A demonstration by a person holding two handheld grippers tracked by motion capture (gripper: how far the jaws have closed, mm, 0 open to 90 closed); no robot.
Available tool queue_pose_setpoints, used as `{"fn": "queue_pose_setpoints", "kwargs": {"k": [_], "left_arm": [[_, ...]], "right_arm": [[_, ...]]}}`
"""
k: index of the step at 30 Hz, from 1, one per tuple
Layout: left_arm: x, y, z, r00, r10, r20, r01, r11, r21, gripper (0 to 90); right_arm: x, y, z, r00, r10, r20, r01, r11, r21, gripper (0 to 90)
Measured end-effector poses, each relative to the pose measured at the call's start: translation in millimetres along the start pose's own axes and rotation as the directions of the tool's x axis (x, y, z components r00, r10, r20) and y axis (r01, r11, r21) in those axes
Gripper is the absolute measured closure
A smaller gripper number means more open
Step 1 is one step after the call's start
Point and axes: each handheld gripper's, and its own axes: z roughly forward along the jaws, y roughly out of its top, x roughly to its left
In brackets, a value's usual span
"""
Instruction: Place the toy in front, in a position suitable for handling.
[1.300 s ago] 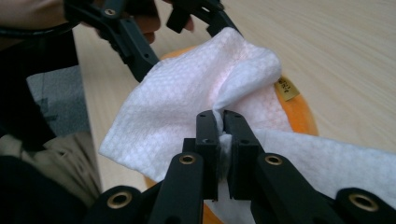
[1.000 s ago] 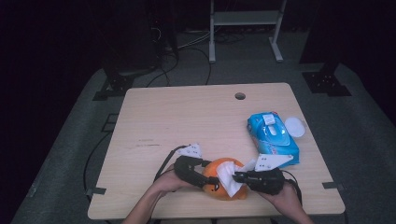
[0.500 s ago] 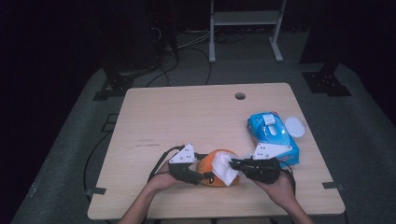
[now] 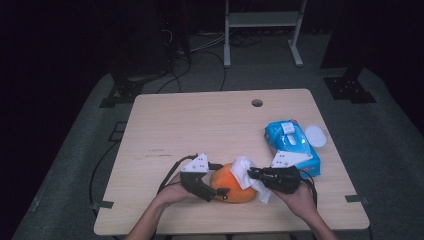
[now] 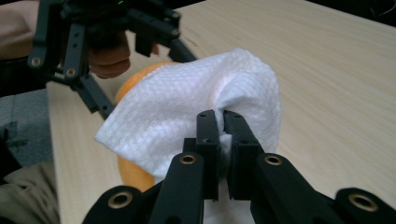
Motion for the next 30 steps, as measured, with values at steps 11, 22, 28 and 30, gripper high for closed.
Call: {"fn": "queue_pose_setpoints", "kwargs": {"k": [11, 22, 28, 30], "left_arm": [[-1.3, -4.1, -2.9, 0.9989, 0.041, -0.022, -0.041, 0.999, 0.018, 34.2], [-10.3, 5.2, 4.0, 0.995, 0.078, -0.062, -0.076, 0.9964, 0.037, 34.4], [-3.3, 0.3, 0.2, 0.9976, 0.04, -0.057, -0.039, 0.9991, 0.017, 34.4], [-3.0, -0.1, 0.4, 0.9976, 0.04, -0.057, -0.04, 0.9991, 0.012, 34.3]], "right_arm": [[-4.8, -10.2, -15.6, 0.999, 0.0, 0.044, -0.001, 1.0, 0.03, 84.4], [19.6, 16.1, 3.0, 0.9952, -0.098, 0.0, 0.098, 0.995, 0.001, 84.3], [13.8, 12.7, 0.0, 0.9944, -0.104, 0.021, 0.103, 0.994, 0.028, 84.4], [6.1, 3.1, -9.5, 0.996, -0.078, 0.045, 0.076, 0.996, 0.04, 84.4]]}}
